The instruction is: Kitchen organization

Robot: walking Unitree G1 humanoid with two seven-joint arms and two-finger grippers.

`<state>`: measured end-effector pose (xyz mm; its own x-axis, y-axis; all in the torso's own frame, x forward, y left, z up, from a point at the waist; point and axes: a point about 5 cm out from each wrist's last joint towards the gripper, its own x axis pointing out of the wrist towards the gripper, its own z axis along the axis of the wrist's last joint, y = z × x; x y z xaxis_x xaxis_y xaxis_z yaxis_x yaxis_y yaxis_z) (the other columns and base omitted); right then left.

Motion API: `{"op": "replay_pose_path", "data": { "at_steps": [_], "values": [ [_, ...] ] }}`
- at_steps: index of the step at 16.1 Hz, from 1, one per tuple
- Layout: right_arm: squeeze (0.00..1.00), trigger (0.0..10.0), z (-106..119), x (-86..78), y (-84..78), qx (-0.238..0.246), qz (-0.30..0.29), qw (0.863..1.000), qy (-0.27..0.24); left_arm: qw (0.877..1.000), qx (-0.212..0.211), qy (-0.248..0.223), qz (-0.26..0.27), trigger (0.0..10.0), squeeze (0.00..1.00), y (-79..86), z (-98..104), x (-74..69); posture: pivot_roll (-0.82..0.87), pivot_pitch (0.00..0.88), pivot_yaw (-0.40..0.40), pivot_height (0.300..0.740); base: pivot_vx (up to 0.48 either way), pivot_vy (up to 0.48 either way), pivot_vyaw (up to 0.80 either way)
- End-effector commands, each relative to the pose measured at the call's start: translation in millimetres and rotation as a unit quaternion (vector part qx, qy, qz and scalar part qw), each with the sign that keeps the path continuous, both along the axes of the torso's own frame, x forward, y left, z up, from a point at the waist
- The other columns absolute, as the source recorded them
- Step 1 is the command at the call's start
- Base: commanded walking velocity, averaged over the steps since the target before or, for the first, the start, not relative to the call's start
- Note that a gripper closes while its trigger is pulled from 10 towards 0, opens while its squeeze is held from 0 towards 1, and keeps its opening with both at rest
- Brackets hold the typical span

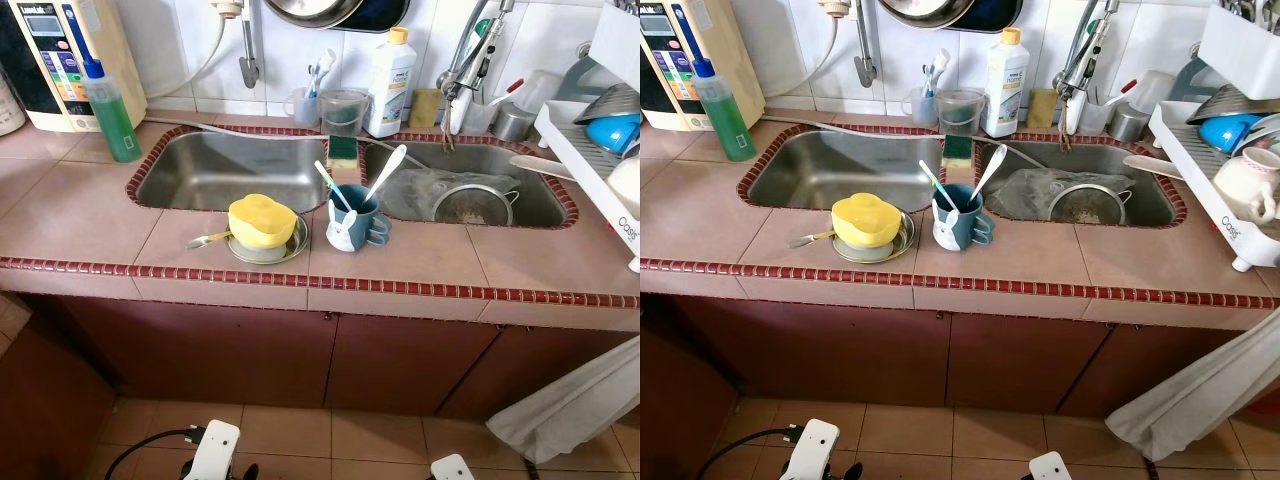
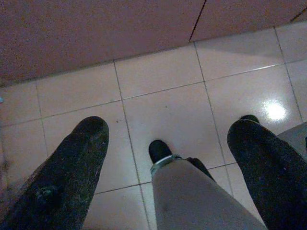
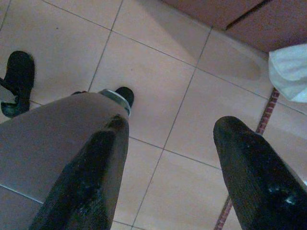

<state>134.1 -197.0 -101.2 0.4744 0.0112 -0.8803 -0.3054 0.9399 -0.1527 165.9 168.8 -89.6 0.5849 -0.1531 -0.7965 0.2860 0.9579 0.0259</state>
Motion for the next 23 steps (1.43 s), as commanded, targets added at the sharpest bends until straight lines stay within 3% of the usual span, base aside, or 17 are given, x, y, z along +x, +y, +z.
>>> {"op": "replay_pose_path", "data": {
  "at_steps": [1, 5, 7, 9, 12, 13, 14, 15, 18, 20, 21, 23],
  "values": [
    [0.00, 10.0, -0.3, -2.1, -2.5, -0.002, -0.001, 1.000, 0.001, 1.000, 0.003, -0.007, 0.002, 10.0, 0.00, 0.7, 1.2, 2.5, 0.01, 0.000, -0.024, 0.740, 0.000, 0.000, 0.00],
    [0.00, 10.0, 0.9, -0.3, -5.1, -0.003, -0.015, 1.000, -0.007, 0.998, -0.008, -0.030, 0.049, 10.0, 0.00, 5.0, 4.3, 6.4, 0.02, 0.000, -0.026, 0.740, 0.000, 0.000, 0.00],
    [0.00, 10.0, 8.4, 18.9, 3.8, 0.009, 0.016, 0.998, -0.055, 0.997, -0.024, -0.070, 0.038, 10.0, 0.00, 5.0, 9.8, 10.5, 0.01, 0.000, -0.019, 0.740, 0.000, 0.000, 0.00],
    [0.00, 10.0, 19.9, 41.5, 13.0, 0.039, 0.049, 0.992, -0.107, 0.993, -0.033, -0.113, 0.009, 10.0, 0.00, 7.1, 18.7, 19.1, 0.01, 0.000, -0.020, 0.740, 0.000, 0.000, 0.00],
    [0.00, 10.0, 27.4, 52.0, 27.1, 0.076, 0.134, 0.980, -0.124, 0.985, -0.042, -0.145, -0.086, 10.0, 0.00, 3.3, 28.0, 26.0, 0.02, 0.000, -0.028, 0.740, 0.000, 0.000, 0.00],
    [0.00, 10.0, 35.4, 59.1, 36.9, 0.117, 0.212, 0.961, -0.131, 0.969, -0.048, -0.169, -0.174, 10.0, 0.00, 1.5, 37.7, 31.9, 0.03, 0.003, -0.036, 0.740, 0.000, 0.000, 0.00],
    [0.00, 10.0, 42.7, 65.4, 39.2, 0.128, 0.263, 0.946, -0.142, 0.959, -0.052, -0.185, -0.209, 10.0, 0.00, 2.3, 45.1, 38.0, 0.04, 0.004, -0.037, 0.740, 0.000, 0.000, 0.00],
    [0.00, 10.0, 56.5, 77.7, 40.0, 0.141, 0.327, 0.921, -0.160, 0.941, -0.055, -0.211, -0.260, 10.0, 0.00, 2.9, 58.5, 49.2, 0.04, 0.007, -0.039, 0.740, 0.000, 0.000, 0.00],
    [0.00, 10.0, 71.2, 89.0, 40.2, 0.168, 0.353, 0.903, -0.181, 0.927, -0.065, -0.242, -0.280, 10.0, 0.00, 2.7, 72.4, 59.2, 0.04, 0.006, -0.033, 0.740, 0.000, 0.000, 0.00],
    [0.00, 10.0, 87.1, 95.7, 40.7, 0.193, 0.376, 0.883, -0.205, 0.912, -0.078, -0.272, -0.297, 10.0, 0.00, 3.5, 86.7, 65.5, 0.03, 0.007, -0.033, 0.740, 0.000, 0.000, 0.00],
    [0.00, 10.0, 100.3, 95.6, 40.9, 0.217, 0.393, 0.867, -0.218, 0.903, -0.080, -0.294, -0.303, 10.0, 0.00, 6.7, 97.7, 69.4, 0.03, 0.006, -0.032, 0.740, 0.000, 0.000, 0.00],
    [0.00, 10.0, 127.7, 97.5, 36.5, 0.264, 0.372, 0.854, -0.249, 0.899, -0.086, -0.330, -0.276, 10.0, 0.00, 17.8, 118.4, 74.4, 0.02, 0.003, -0.030, 0.740, 0.000, 0.000, 0.00]
  ]
}}
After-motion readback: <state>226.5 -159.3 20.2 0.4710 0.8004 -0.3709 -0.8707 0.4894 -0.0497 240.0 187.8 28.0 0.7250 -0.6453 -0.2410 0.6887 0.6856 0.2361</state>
